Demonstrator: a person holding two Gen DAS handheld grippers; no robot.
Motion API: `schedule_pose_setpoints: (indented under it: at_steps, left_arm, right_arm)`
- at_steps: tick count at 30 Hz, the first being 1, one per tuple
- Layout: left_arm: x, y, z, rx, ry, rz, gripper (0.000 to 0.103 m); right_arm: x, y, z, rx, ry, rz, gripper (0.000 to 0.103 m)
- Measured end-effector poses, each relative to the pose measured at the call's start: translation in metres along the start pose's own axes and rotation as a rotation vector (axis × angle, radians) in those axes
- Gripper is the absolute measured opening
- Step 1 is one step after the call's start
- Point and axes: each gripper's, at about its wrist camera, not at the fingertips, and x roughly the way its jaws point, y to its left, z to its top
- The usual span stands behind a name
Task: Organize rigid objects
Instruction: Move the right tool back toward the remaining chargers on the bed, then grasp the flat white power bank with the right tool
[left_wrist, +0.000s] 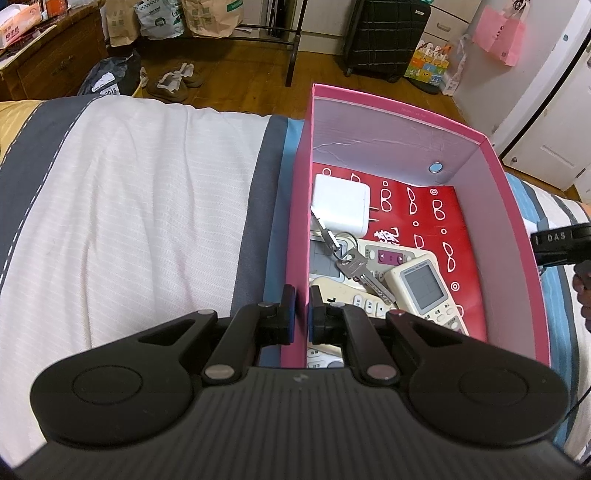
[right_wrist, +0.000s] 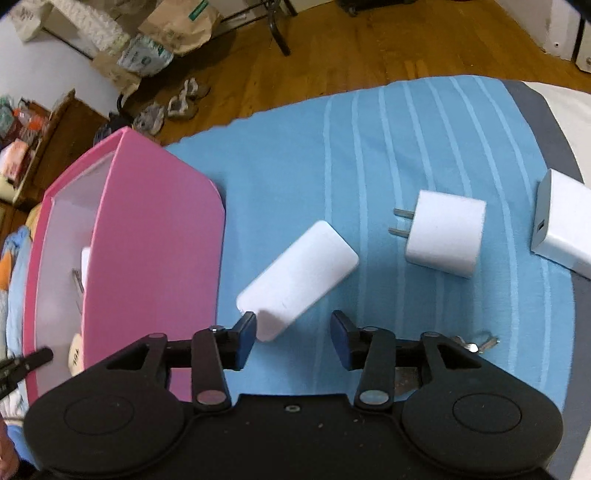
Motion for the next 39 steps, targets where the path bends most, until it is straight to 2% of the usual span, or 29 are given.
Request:
schedule_pose_setpoints:
  at_steps: [2,6,10,11,13,14,15,16,20,21,23,24,25,27,29,33,37,38,39]
  left_arm:
    - [0.0,-0.001,0.0,0.001,0.0,0.003,0.006]
    - [-0.001,0.001,-0.001,0.006,-0.001,0.005,0.006]
    - [-0.001,0.001,-0.001,0.007,-0.001,0.007,0.006]
    - [-0.001,0.001,-0.001,0.008,-0.001,0.007,0.006]
    - [-0.001,0.001,-0.001,0.006,-0.001,0.005,0.006]
    - [-0.001,0.002,-0.001,0.004,-0.001,0.004,0.006]
    - [-0.001,0.001,-0.001,0.005,-0.001,0.005,0.006]
    - [-0.001,0.001,-0.001,0.006,0.0,0.005,0.006]
    - [-0.001,0.001,-0.001,0.007,-0.001,0.006,0.006]
    - [-0.001,0.001,0.0,0.006,-0.001,0.006,0.006]
    - [-0.001,0.002,-0.001,0.006,0.0,0.006,0.006]
    - [-0.001,0.001,0.0,0.006,-0.001,0.007,0.006]
    - [-0.001,0.002,-0.001,0.007,-0.001,0.008,0.006]
    - [-0.001,0.0,-0.001,0.009,-0.001,0.01,0.006]
    - [-0.001,0.001,-0.002,0.008,0.0,0.011,0.006]
    - [-0.001,0.0,-0.001,0.009,-0.001,0.01,0.006]
    - [-0.001,0.0,-0.003,0.009,-0.001,0.01,0.006]
    - [0.0,0.0,-0.002,0.009,-0.001,0.01,0.006]
    - [0.0,0.0,-0.003,0.01,0.0,0.01,0.006]
  right_arm:
    - [0.003,-0.002,0.003,0.028,-0.024,0.014,0.062]
    - [0.013,0.004,0.005,0.036,-0.08,-0.032,0.063]
    - [0.017,0.013,0.003,-0.015,-0.142,-0.08,0.062]
    - [0.018,0.015,0.002,-0.048,-0.158,-0.102,0.059]
    - [0.015,0.017,0.001,-0.108,-0.201,-0.135,0.036]
    - [0.01,0.016,0.001,-0.135,-0.223,-0.132,0.031]
    - [0.006,0.014,0.002,-0.152,-0.241,-0.121,0.02]
    - [0.003,0.014,0.004,-0.168,-0.241,-0.117,0.004]
    - [-0.008,0.012,0.006,-0.203,-0.22,-0.075,0.002]
    - [-0.009,0.011,0.006,-0.203,-0.205,-0.063,0.002]
    - [-0.008,0.007,0.006,-0.156,-0.167,-0.052,0.01]
    - [-0.005,0.004,0.008,-0.122,-0.151,-0.054,0.018]
    - [-0.003,0.001,0.01,-0.098,-0.139,-0.048,0.032]
    - [0.001,0.001,0.011,-0.094,-0.149,-0.062,0.043]
    - [0.01,0.006,0.013,-0.124,-0.141,-0.088,0.046]
    - [0.022,0.014,0.019,-0.167,-0.146,-0.101,0.061]
    - [0.031,0.023,0.016,-0.274,-0.158,-0.141,0.065]
    - [0.032,0.026,0.014,-0.32,-0.166,-0.154,0.065]
    - [0.032,0.029,0.011,-0.364,-0.171,-0.171,0.06]
